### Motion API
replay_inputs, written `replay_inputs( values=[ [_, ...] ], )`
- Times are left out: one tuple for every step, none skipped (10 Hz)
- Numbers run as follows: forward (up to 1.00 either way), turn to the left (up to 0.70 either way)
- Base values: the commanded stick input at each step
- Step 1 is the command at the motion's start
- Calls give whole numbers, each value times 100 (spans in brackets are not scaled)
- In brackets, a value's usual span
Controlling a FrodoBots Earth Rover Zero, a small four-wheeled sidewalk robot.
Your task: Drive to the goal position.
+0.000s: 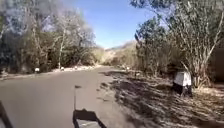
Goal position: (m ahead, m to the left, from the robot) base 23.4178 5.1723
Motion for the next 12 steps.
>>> replay_inputs(
  values=[
    [100, 0],
    [100, 0],
    [100, 0],
    [100, 0],
    [100, 0],
    [100, 0],
    [100, 0],
    [100, 0],
    [100, 0],
    [100, 0],
    [100, 0],
    [100, 0]
  ],
)
